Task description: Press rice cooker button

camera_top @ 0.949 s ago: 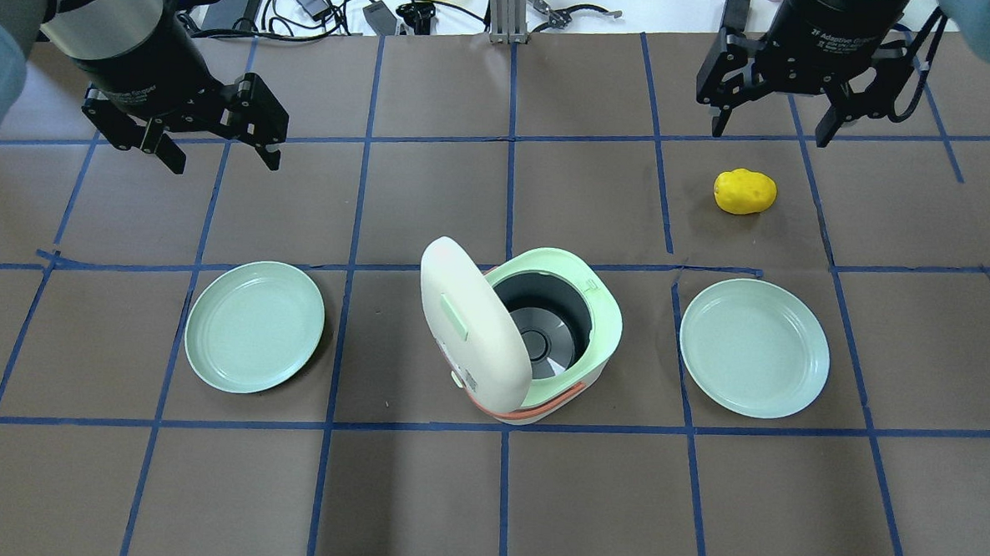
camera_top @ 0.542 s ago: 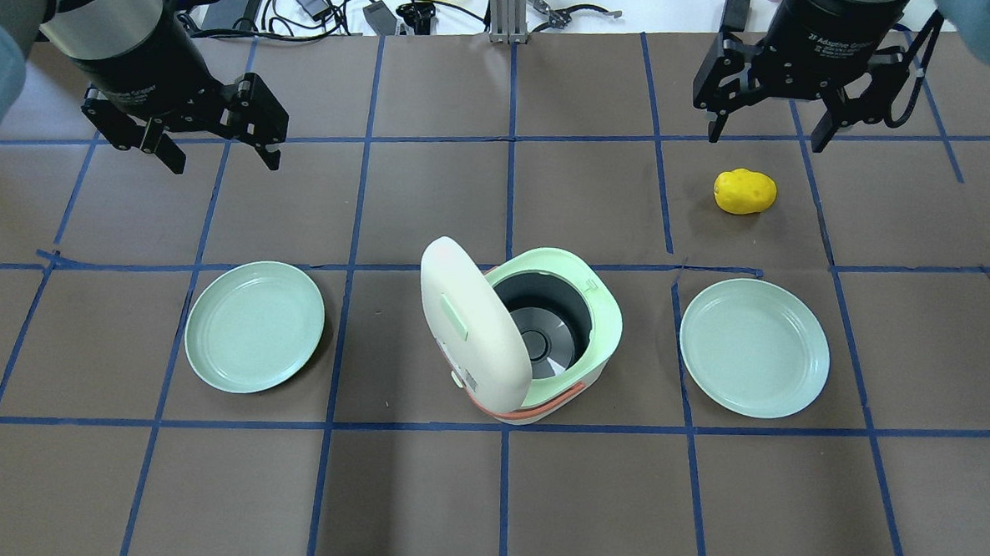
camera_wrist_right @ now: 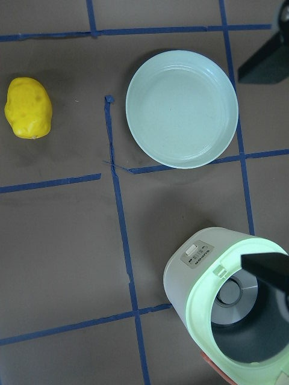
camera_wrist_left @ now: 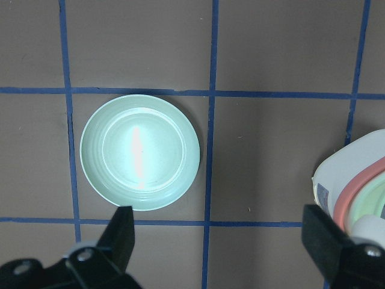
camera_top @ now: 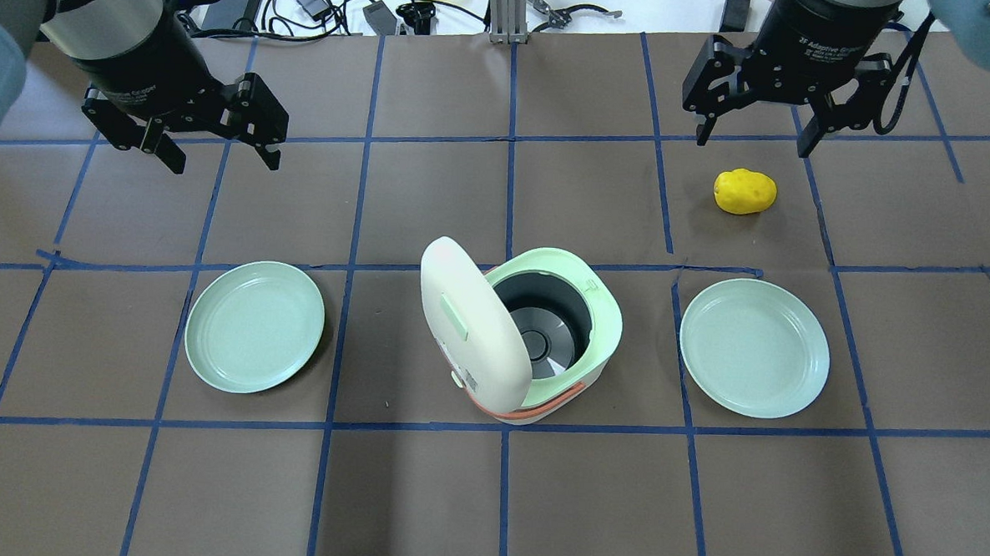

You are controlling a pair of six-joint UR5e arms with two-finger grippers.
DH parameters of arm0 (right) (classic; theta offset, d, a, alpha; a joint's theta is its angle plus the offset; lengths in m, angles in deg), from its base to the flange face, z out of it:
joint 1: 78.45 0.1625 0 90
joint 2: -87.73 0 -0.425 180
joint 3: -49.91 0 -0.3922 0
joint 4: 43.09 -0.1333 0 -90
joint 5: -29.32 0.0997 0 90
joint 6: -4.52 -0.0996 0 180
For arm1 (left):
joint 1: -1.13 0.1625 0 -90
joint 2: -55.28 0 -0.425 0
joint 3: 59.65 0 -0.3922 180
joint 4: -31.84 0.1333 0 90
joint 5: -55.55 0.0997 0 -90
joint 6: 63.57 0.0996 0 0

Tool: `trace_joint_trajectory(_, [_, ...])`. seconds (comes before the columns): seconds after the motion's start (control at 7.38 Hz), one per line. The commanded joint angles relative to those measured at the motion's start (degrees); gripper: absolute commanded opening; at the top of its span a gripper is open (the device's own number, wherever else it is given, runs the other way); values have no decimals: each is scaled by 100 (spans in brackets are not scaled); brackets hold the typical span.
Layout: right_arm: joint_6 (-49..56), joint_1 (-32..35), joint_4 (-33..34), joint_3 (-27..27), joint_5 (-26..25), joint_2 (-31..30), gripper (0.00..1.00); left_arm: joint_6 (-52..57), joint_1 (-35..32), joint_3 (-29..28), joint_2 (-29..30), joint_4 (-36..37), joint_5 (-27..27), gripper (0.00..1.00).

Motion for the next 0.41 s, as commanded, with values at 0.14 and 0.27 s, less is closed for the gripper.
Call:
trace_joint_trajectory(0.14, [0, 9, 0, -12, 18, 1, 100, 2, 0, 0, 0, 0, 0, 100])
trace_joint_trajectory(0.27, [0, 9, 0, -12, 26, 1, 100, 2, 0, 0, 0, 0, 0, 100])
